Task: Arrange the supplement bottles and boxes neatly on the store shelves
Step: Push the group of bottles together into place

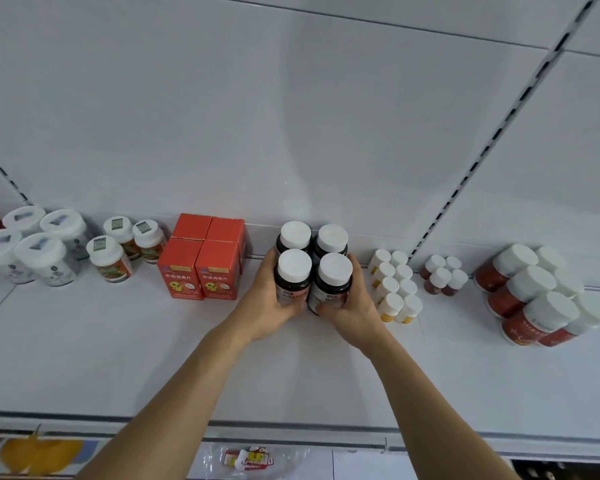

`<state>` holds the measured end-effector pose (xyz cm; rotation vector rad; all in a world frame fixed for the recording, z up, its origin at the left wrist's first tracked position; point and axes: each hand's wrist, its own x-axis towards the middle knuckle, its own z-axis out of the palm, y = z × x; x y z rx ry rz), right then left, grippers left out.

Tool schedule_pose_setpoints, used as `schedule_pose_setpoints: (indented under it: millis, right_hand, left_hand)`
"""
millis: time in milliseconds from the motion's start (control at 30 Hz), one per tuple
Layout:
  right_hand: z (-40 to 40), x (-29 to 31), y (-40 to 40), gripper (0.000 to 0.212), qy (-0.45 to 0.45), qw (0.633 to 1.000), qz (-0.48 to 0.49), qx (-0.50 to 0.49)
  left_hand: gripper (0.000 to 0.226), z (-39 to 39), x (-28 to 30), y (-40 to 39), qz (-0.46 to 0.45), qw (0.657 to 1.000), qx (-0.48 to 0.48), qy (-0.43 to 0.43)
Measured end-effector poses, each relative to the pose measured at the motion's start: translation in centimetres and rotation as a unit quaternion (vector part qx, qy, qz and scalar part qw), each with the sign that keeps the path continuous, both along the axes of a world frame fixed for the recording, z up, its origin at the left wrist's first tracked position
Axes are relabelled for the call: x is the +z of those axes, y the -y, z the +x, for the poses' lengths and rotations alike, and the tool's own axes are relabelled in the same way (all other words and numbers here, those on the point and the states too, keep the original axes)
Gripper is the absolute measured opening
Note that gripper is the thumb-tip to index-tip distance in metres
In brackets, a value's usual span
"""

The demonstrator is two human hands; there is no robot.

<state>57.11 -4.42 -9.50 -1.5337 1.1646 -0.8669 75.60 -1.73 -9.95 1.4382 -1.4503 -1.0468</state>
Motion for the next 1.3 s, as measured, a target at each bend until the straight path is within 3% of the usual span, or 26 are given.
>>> schedule_pose_setpoints:
  millis: [100,200,267,367,433,600,667,767,867,967,1133,1300]
  right_hand:
    - [-0.5,0.5,-0.8,0.075,0.065,0.997,0.035,-0.016]
    - [-0.1,0.7,-0.6,0.084,0.116,0.989,0.066,-0.066]
    - [0.5,0.8,0.2,0.083,0.123,0.986,0.086,-0.076]
    - [1.4,1.2,1.2,0.051,0.133,0.984,0.083,-0.079]
    - [1.9,1.3,1.4,0.045,0.158,0.980,0.087,-0.085]
    - [2.2,1.4,1.1,0.042,0.150,0.980,0.087,-0.102]
    - [2.0,1.6,0.8,0.056,0.127,0.983,0.079,-0.105]
    - [1.5,2.1,0.5,0.065,0.021,0.996,0.026,-0.077]
    - [0.2,2.7,0.5,0.064,-0.109,0.987,-0.114,-0.025]
    - [-0.9,3.5,1.2,0.077,-0.235,0.937,-0.253,0.056]
    - [-0.9,4.7,2.1,0.100,-0.478,0.822,-0.272,0.149]
    - [-0.7,4.6,2.3,0.104,-0.500,0.805,-0.283,0.149]
  left_hand:
    - [0.099,-0.2,0.6,-0.6,0.015,0.998,0.032,-0.049]
    - [0.091,-0.5,1.5,-0.6,0.033,0.990,0.074,-0.112]
    - [0.080,-0.7,1.8,-0.1,0.025,0.983,0.103,-0.150]
    - [0.048,-1.7,1.9,1.0,0.002,0.979,0.120,-0.163]
    - [0.028,-2.4,2.0,1.3,-0.005,0.979,0.125,-0.160]
    - [0.030,-2.5,1.9,1.4,-0.008,0.980,0.138,-0.145]
    - [0.033,-2.3,1.7,1.6,-0.012,0.982,0.141,-0.128]
    - [0.061,-2.2,2.0,1.4,-0.004,0.985,0.137,-0.102]
    - [0.071,-1.9,2.8,0.8,-0.044,0.990,0.130,-0.021]
    - [0.086,-1.0,3.5,0.3,-0.144,0.972,0.050,0.180]
    - [0.098,0.2,3.4,0.7,-0.089,0.901,-0.062,0.421]
    - [0.097,0.4,2.9,1.3,-0.082,0.879,-0.073,0.464]
